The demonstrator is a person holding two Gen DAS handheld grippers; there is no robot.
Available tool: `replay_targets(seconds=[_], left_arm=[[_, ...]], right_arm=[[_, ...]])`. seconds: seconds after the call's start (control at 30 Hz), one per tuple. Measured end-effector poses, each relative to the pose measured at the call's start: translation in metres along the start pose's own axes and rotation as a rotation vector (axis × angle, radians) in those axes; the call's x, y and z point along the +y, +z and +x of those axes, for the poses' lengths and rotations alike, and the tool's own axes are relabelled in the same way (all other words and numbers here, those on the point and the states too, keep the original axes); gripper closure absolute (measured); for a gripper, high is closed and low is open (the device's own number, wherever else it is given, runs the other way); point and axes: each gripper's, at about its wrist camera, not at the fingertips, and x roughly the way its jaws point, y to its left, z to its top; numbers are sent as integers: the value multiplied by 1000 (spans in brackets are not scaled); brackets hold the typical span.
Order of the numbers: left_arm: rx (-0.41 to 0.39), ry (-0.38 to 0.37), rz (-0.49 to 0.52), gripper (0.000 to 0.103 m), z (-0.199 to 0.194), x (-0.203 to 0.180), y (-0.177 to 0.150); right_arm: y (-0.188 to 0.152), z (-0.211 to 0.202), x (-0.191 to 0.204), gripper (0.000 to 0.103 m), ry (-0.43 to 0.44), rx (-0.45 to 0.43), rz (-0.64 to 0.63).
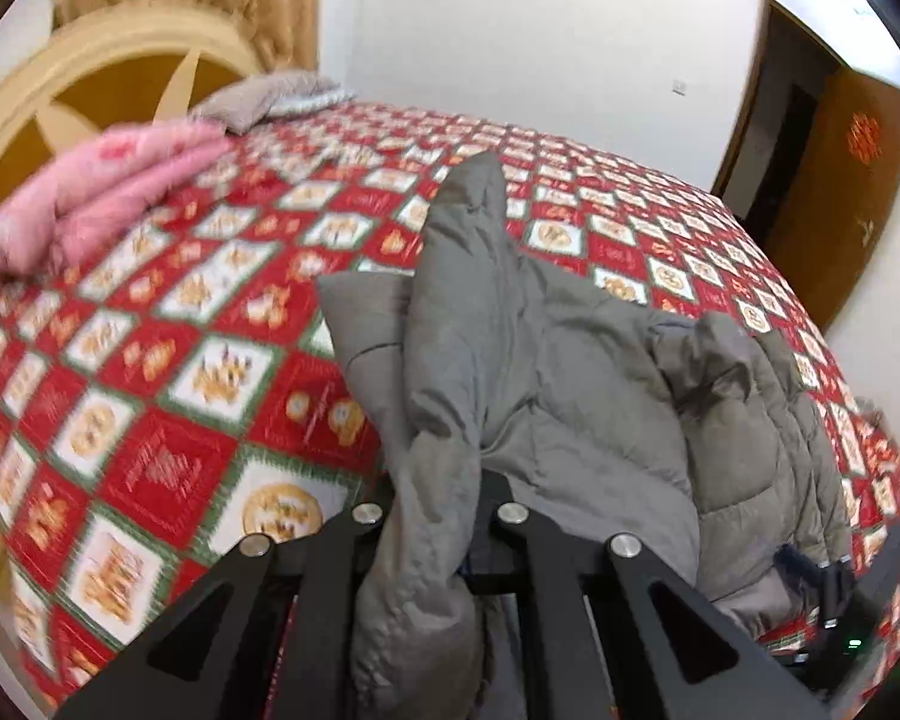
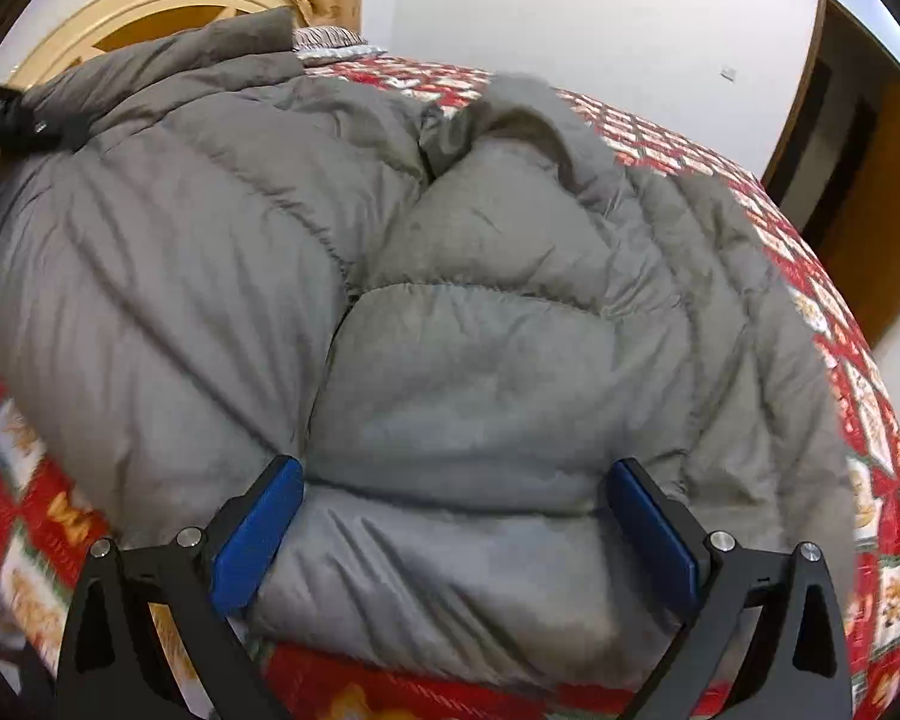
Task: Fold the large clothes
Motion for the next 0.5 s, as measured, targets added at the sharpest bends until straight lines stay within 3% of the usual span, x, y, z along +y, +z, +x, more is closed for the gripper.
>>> replay_targets(seconds=[0.1, 0.23, 0.5], left_arm=[[-46, 9, 60, 95, -9, -25, 11], [-113, -34, 157, 95, -28, -75, 22], [-180, -92, 363, 95, -52, -180, 15]], right_arm=[[-3, -27, -29, 2, -39, -44, 10], [-16, -49, -85, 2, -68, -66, 142], [-42, -40, -164, 2, -175, -13, 305]])
